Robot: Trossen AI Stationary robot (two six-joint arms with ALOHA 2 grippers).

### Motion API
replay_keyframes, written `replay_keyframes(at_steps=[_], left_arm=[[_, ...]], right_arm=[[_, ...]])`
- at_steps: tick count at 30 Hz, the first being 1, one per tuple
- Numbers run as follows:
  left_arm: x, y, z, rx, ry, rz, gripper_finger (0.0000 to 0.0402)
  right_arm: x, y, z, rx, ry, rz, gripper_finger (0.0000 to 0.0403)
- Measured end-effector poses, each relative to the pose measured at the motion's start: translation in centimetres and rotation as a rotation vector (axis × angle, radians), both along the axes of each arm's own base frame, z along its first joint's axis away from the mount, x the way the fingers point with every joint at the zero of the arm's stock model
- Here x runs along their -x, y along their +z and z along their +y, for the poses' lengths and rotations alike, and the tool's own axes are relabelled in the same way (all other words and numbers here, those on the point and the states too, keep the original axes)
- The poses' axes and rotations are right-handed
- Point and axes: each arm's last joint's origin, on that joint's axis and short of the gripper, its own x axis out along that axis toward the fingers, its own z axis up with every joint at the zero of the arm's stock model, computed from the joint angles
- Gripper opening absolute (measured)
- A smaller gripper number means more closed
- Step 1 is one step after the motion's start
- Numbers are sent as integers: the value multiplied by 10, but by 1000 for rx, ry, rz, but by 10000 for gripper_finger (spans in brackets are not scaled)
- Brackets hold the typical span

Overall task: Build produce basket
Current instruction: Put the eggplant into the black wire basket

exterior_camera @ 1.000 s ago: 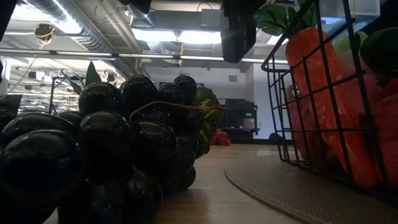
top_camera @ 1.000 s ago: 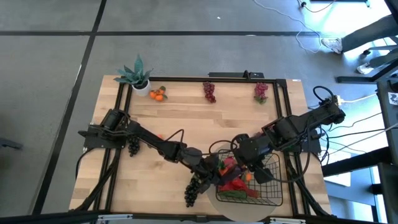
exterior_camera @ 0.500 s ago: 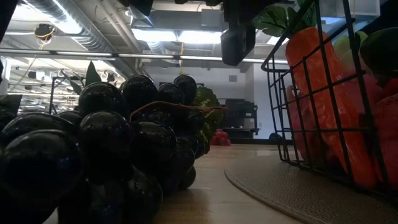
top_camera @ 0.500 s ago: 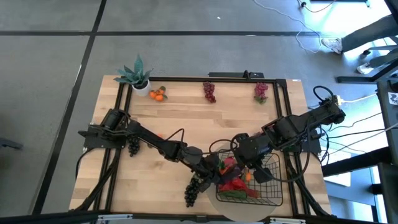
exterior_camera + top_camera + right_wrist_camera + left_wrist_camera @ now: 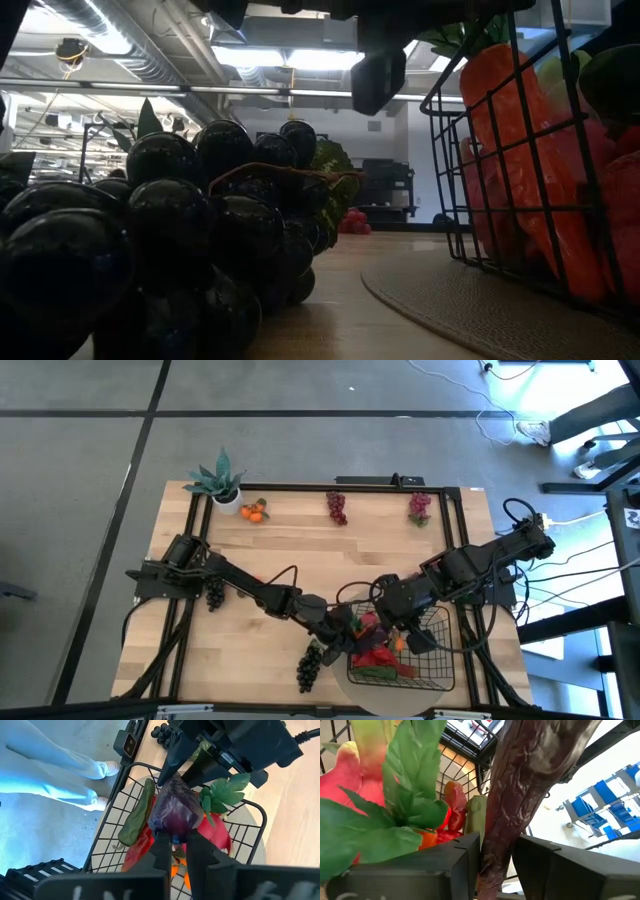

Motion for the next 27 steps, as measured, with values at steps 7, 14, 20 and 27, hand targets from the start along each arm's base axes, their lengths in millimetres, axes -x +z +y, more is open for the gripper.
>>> replay_keyframes(at_steps=[7,14,20,27], left_arm=[[0,1,-1,8,-57,-5,95],[3,2,-6,-5,-130,-15,94],[5,2,-13,-39,-186,-34,94],[13,23,-10,-69,-200,-64,94]], right_arm=[[1,-1,0,-19,-9,29,10],[4,-2,2,-81,31,85,8],[6,-4,1,-70,11,128,8],[2,-11,2,-46,9,167,8]])
